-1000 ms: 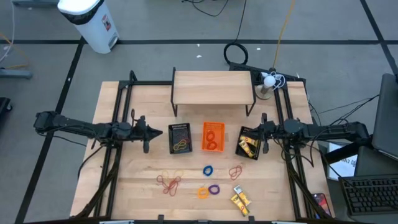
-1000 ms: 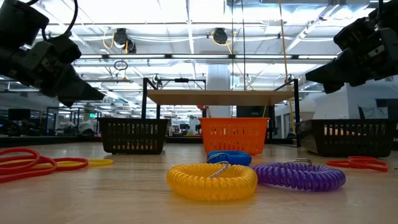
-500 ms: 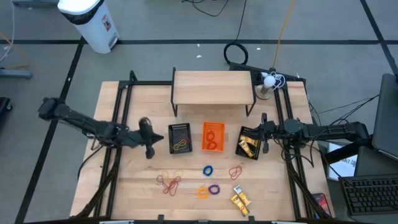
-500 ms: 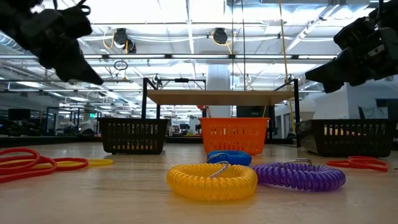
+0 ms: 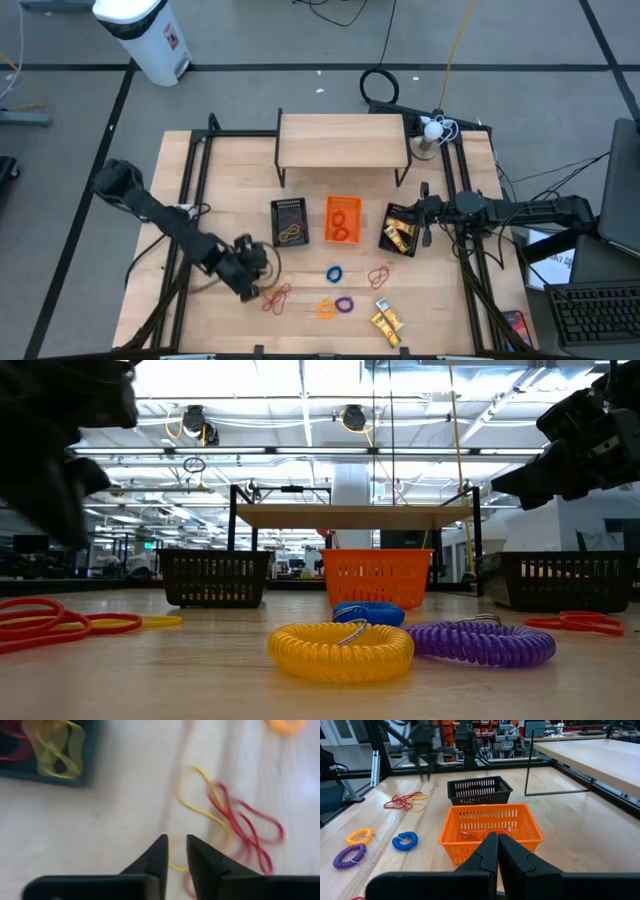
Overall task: Pick & Place Office Desk Supplies
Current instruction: Put the red rubber band into the left black bin
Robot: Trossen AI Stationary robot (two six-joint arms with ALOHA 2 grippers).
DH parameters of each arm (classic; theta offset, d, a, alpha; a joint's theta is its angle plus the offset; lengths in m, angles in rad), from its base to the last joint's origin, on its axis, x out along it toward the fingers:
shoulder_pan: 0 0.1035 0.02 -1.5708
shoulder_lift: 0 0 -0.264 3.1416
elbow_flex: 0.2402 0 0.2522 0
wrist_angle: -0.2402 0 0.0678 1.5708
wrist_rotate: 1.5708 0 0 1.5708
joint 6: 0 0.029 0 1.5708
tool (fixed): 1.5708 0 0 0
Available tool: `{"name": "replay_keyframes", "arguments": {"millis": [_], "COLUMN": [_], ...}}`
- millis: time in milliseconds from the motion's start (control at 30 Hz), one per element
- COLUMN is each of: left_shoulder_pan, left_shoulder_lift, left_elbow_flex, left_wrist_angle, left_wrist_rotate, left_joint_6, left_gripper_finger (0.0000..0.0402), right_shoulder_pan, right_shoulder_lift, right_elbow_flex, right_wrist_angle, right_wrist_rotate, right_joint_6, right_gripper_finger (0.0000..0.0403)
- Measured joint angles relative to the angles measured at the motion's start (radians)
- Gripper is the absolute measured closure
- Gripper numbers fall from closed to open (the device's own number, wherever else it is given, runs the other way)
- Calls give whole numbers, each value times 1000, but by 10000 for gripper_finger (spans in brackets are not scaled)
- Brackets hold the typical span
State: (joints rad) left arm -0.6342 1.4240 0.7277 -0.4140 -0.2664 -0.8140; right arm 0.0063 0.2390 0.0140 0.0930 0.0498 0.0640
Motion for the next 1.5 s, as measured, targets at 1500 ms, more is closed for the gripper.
{"name": "replay_keyframes", "arguments": {"millis": [1500], "left_shoulder_pan": [-79], "left_shoulder_lift": [239], "left_elbow_flex": [28], "left_wrist_angle": [-4], "left_wrist_rotate": [99], "left_joint_6": [79], "left_gripper_finger": [391], "right_shoulder_pan": [0], "right_shoulder_lift": [0], "right_elbow_flex": [0], "right_wrist_angle": [0], "right_wrist_rotate": [1], "right_joint_6": [18], "right_gripper_finger": [399]}}
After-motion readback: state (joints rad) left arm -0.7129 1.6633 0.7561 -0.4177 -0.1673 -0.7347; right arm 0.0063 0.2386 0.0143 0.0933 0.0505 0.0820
